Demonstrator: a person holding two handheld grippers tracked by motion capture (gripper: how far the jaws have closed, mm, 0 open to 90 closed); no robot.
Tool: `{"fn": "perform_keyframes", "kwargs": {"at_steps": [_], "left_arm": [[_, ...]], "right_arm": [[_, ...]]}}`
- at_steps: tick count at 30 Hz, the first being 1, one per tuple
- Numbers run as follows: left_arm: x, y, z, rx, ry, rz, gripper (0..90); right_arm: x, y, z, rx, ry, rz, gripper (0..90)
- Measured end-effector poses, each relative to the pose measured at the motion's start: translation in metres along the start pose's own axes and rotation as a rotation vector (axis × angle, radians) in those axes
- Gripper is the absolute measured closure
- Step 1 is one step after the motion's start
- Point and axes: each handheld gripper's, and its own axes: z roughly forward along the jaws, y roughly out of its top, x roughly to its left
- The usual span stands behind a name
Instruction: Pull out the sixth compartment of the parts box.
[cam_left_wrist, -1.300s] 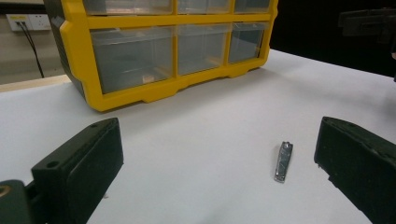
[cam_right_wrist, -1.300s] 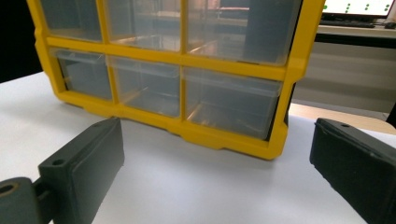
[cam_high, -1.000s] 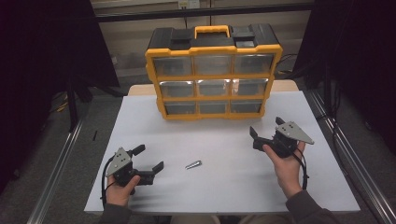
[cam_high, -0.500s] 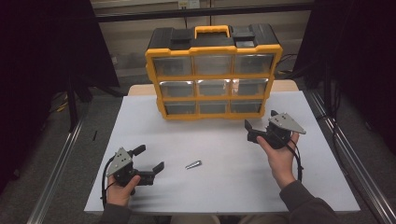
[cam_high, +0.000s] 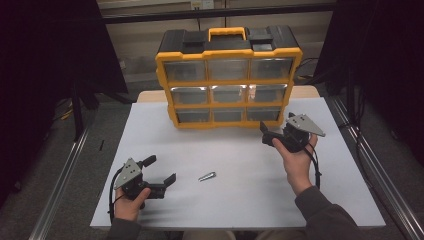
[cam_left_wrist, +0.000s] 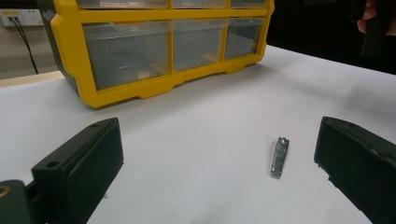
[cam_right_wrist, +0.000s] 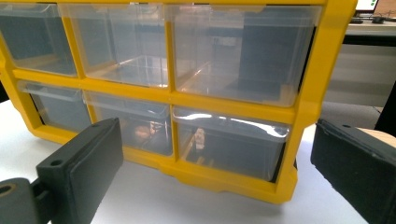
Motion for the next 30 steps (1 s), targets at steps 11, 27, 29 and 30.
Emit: {"fn": "perform_keyframes", "kwargs": {"at_steps": [11, 27, 29, 30], "left_arm": [[0.000, 0.000, 0.000, 0.001, -0.007, -0.011, 1.3], [0.001, -0.001, 0.001, -0.011, -0.019, -0.019, 1.3], [0.001, -0.001, 0.002, -0.011, -0.019, -0.020, 1.3], [0.001, -0.001, 0.001, -0.010, -0.020, -0.020, 1.3]], "right_arm": [[0.001, 0.007, 0.009, 0.006, -0.010, 0.012, 1.6], [0.005, 0.023, 0.021, -0.016, -0.021, 0.012, 1.6], [0.005, 0.023, 0.022, -0.016, -0.021, 0.016, 1.6], [0.006, 0.023, 0.023, -0.010, -0.030, 0.017, 1.6]]}}
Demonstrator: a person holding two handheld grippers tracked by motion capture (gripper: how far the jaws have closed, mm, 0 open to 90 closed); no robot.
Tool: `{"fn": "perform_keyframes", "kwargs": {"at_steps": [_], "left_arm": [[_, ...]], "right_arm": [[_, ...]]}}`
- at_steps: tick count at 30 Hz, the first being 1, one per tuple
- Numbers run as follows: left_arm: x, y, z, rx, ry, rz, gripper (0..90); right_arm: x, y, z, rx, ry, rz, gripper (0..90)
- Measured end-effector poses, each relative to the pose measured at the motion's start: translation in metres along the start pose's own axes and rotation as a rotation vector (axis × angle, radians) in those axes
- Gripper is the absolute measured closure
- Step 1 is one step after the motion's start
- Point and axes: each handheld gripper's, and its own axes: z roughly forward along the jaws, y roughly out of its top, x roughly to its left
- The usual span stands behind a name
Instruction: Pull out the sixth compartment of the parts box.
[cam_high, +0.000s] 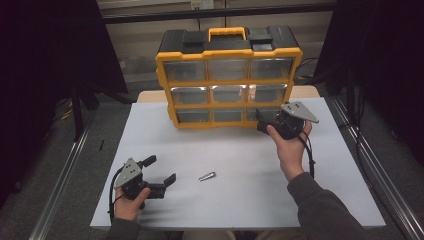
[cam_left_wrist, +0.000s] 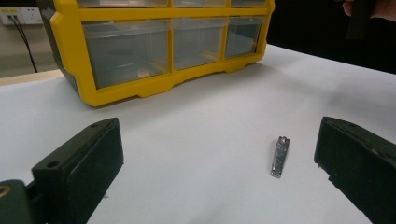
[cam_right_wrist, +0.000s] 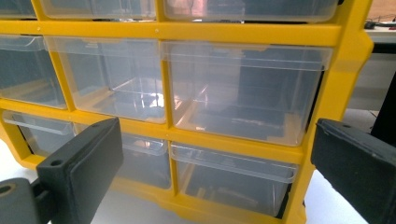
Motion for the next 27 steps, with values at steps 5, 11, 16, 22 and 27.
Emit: {"fn": "perform_keyframes", "kwargs": {"at_steps": [5, 11, 16, 22, 27], "left_arm": [[0.000, 0.000, 0.000, 0.002, 0.018, 0.004, 1.3], [0.000, 0.000, 0.000, 0.006, -0.009, -0.005, 1.3], [0.000, 0.000, 0.000, 0.007, -0.011, -0.003, 1.3], [0.000, -0.001, 0.000, 0.003, -0.009, -0.007, 1.3], [0.001, 0.000, 0.000, 0.016, -0.020, 0.012, 1.3]], "right_arm": [[0.001, 0.001, 0.003, 0.008, 0.001, -0.004, 1.6], [0.001, 0.005, 0.007, 0.004, -0.004, -0.009, 1.6], [0.002, 0.006, 0.009, 0.003, -0.008, -0.008, 1.6], [0.003, 0.011, 0.013, 0.001, -0.011, -0.011, 1.6], [0.004, 0.014, 0.017, -0.008, -0.022, -0.001, 1.6]]}}
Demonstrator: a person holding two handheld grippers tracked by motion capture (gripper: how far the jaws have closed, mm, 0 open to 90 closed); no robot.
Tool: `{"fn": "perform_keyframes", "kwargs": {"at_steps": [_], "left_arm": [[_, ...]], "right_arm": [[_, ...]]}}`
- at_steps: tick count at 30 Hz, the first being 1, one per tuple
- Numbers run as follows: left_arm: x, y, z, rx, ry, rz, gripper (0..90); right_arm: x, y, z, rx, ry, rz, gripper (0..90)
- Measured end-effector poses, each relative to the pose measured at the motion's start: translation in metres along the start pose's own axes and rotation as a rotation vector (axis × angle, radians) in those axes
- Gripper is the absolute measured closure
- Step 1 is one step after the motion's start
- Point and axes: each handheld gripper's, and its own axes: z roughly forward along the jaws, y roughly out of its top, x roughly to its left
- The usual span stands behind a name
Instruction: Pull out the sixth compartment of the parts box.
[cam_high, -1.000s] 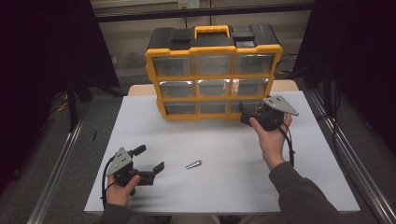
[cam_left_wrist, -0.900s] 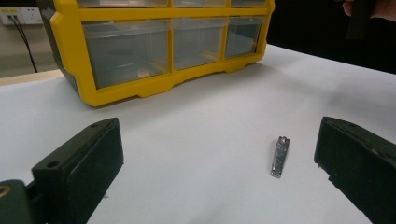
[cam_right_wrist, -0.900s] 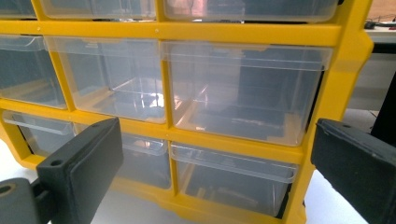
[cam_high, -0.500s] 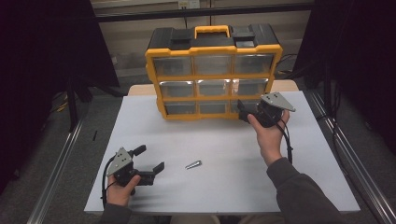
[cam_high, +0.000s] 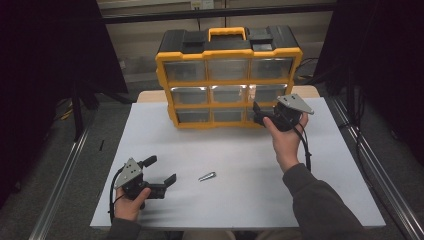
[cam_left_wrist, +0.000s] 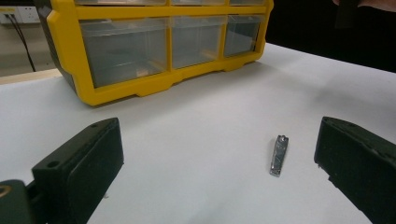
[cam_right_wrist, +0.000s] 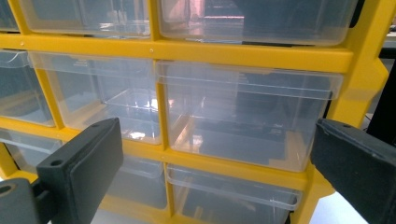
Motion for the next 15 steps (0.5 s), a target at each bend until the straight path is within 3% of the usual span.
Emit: {"fn": "perform_keyframes", "kwargs": {"at_steps": [1, 5, 9, 11, 12, 15], "left_arm": [[-0.0011, -0.0003, 0.0006, -0.013, 0.003, -0.019, 1.3], [-0.0020, -0.0004, 0.0011, -0.021, 0.004, -0.032, 1.3], [-0.0016, -0.0004, 0.0011, -0.019, 0.001, -0.026, 1.3], [0.0000, -0.0001, -0.0001, 0.003, -0.003, 0.002, 1.3], [-0.0021, -0.0002, 0.0004, 0.001, 0.025, -0.009, 1.3], [-0.0022, -0.0002, 0.0003, 0.004, 0.022, -0.007, 1.3]], "right_arm": [[0.0005, 0.0003, 0.0007, 0.000, -0.003, 0.000, 1.6], [0.0025, 0.0015, 0.0026, 0.003, -0.009, -0.004, 1.6], [0.0039, 0.0043, 0.0053, 0.001, -0.019, -0.008, 1.6], [0.0042, 0.0061, 0.0071, -0.007, -0.019, -0.006, 1.6], [0.0044, 0.0068, 0.0077, -0.006, -0.025, -0.008, 1.6], [0.0052, 0.0076, 0.0088, -0.004, -0.033, -0.011, 1.6]]}}
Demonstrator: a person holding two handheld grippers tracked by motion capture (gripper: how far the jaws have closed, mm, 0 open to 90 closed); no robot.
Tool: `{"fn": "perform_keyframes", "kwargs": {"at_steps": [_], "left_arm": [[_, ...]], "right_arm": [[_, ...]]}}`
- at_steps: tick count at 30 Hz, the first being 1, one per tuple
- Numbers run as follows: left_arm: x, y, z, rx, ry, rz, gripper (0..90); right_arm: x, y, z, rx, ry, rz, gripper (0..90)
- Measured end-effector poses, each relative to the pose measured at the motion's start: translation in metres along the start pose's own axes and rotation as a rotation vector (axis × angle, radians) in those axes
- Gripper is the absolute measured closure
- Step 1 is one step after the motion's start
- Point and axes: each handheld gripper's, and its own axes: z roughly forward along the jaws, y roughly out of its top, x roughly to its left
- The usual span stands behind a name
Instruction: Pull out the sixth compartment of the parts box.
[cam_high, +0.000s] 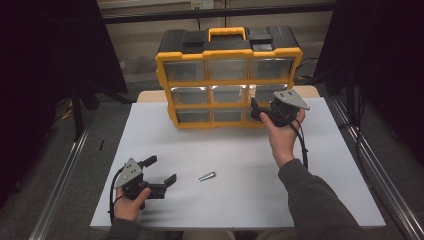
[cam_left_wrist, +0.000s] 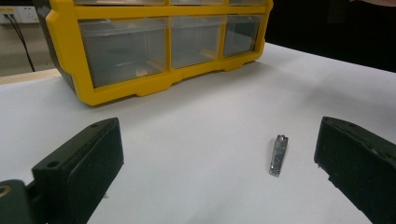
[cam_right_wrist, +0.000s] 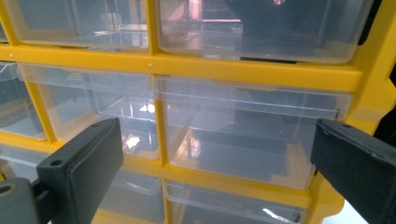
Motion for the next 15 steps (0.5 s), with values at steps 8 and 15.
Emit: {"fn": "perform_keyframes", "kwargs": {"at_steps": [8, 15], "left_arm": [[0.000, 0.000, 0.000, -0.003, 0.000, 0.001, 1.3], [0.000, 0.000, 0.001, -0.018, -0.012, -0.011, 1.3]], "right_arm": [[0.003, 0.001, 0.009, -0.006, -0.005, 0.008, 1.6], [0.003, 0.004, 0.013, -0.002, -0.020, 0.013, 1.7]]}}
